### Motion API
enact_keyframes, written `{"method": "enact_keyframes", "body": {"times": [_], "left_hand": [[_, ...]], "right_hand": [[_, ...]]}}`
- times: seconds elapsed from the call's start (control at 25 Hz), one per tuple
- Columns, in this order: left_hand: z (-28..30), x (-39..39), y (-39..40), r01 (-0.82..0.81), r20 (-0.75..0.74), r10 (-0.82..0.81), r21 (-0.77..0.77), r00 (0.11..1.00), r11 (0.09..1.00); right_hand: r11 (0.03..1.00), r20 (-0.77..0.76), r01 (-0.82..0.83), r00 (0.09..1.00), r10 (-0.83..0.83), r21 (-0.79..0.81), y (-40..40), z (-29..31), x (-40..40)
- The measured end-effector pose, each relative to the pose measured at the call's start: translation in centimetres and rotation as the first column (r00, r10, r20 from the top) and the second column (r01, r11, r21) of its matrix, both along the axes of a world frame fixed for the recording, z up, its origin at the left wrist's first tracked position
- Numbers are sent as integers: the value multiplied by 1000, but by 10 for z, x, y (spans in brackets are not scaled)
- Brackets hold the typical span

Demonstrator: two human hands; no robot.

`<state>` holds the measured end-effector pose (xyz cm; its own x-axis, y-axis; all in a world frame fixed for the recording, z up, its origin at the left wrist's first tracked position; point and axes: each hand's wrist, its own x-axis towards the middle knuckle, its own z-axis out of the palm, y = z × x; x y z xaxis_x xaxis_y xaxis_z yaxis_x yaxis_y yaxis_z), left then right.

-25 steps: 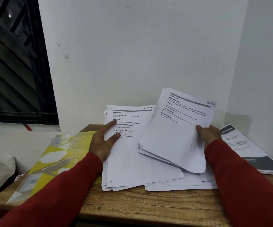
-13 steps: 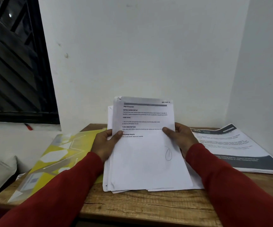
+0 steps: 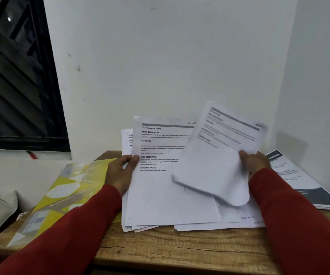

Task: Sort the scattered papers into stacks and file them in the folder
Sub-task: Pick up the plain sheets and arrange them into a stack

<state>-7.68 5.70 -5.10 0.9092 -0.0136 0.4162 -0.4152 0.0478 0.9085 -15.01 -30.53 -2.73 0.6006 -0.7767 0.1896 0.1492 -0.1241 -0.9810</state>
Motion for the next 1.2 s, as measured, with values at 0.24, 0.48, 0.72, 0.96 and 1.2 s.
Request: {"method": "enact_keyframes", "body": {"times": [0.24, 0.48, 0.72, 0.96, 1.2], "left_hand": [[-1, 5, 2, -3, -18, 3, -9, 1000, 1000], [-2, 4, 2, -12, -12, 12, 0, 1000, 1000], [-1, 4, 2, -15, -9, 15, 13, 1000, 1000], [0, 5, 1, -6, 10, 6, 59, 1000, 998], [2, 0, -3, 64, 10, -64, 30, 998, 998]], "right_hand": [[998, -190, -39, 981, 46, 41, -34, -9, 10], [984, -58, -163, 984, 168, 78, -59, -36, 40], [957, 105, -255, 965, 242, 140, 11, -6, 8], [887, 73, -445, 895, 439, 123, 49, -1, 1], [875, 57, -475, 880, 472, 94, 63, -2, 0]]}}
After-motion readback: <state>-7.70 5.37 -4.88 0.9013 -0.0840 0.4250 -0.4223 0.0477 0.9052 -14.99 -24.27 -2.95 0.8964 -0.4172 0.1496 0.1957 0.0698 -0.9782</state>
